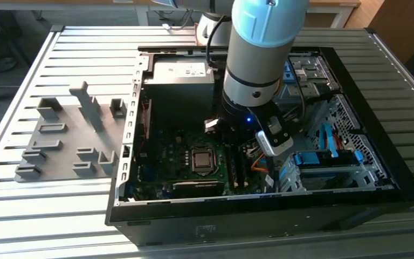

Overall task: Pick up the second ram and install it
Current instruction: 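Press down the second ram until it locks into place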

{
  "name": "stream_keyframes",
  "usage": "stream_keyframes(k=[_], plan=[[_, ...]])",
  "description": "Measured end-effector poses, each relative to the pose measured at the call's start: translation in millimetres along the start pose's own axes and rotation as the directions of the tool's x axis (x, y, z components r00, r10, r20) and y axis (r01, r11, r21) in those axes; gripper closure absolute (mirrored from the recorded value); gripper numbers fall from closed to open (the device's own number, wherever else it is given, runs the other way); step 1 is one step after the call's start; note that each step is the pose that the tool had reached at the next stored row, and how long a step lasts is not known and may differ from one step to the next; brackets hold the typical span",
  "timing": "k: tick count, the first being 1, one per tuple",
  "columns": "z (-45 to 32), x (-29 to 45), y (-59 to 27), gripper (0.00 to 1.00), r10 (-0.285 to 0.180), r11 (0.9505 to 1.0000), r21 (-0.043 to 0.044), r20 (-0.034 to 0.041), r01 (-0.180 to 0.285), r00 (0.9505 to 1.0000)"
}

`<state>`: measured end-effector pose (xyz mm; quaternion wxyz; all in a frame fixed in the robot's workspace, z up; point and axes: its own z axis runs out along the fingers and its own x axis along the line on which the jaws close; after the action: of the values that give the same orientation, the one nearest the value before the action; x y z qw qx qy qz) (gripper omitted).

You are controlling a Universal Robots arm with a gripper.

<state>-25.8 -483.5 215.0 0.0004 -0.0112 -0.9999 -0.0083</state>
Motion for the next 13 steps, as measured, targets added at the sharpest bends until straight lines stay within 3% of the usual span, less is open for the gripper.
stream_keyframes(k=[3,9,13], plan=[[-3.9,-0.1,0.7,0.89,0.000,1.0000,-0.0040,0.0009,0.000,1.0000],[-20.2,0.0,0.5,0.89,0.000,1.0000,-0.0008,-0.0006,0.000,1.0000],[-22.4,0.0,0.5,0.89,0.000,1.0000,-0.0009,-0.0009,0.000,1.0000]])
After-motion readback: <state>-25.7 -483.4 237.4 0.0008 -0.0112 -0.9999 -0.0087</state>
